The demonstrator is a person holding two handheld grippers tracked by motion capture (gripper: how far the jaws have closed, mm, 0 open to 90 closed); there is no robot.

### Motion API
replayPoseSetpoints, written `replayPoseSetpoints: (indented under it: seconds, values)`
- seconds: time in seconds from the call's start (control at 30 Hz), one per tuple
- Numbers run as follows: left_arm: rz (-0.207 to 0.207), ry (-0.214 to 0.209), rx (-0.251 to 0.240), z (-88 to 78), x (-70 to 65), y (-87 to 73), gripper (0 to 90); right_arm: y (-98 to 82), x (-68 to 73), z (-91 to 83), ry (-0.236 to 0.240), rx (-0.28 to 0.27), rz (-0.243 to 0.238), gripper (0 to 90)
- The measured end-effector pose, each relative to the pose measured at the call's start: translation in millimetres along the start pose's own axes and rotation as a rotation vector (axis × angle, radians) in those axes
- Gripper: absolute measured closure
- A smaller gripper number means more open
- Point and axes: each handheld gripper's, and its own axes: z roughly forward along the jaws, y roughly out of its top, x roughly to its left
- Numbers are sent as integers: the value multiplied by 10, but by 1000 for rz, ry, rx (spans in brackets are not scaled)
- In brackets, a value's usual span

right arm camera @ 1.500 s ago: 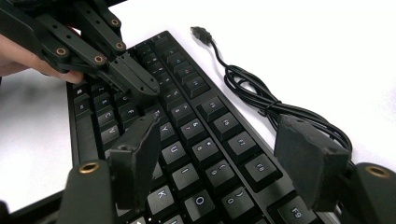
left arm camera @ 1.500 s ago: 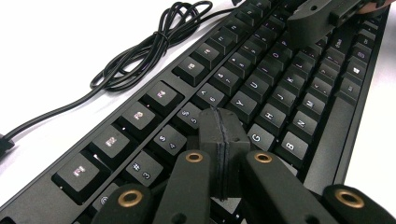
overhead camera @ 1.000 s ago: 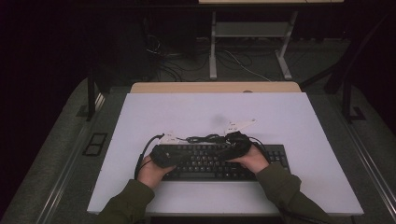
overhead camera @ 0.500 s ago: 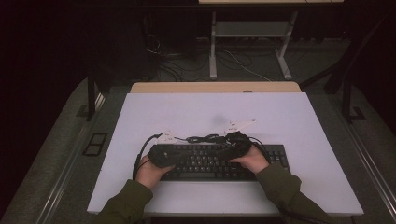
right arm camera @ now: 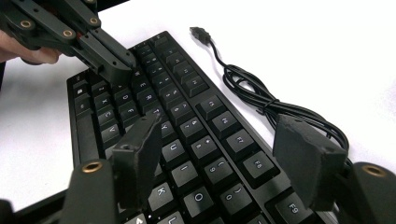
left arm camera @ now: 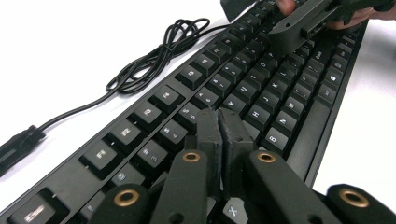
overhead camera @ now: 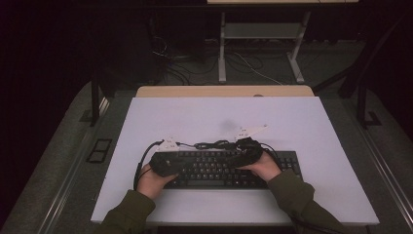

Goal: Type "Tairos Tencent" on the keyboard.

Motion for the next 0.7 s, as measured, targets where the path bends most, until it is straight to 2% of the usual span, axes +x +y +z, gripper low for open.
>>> replayPoseSetpoints:
  seconds: [0.13,0.43,0.7]
  values:
    - [-11,8,-10,-35,12,-32,814,-5,4,-11,4,4,-6,371]
    - [-2,39,-2,-87,19,-89,652,-19,11,-49,13,5,-15,473]
    - [-7,47,-7,-124,28,-136,463,-36,38,-94,35,4,-28,663]
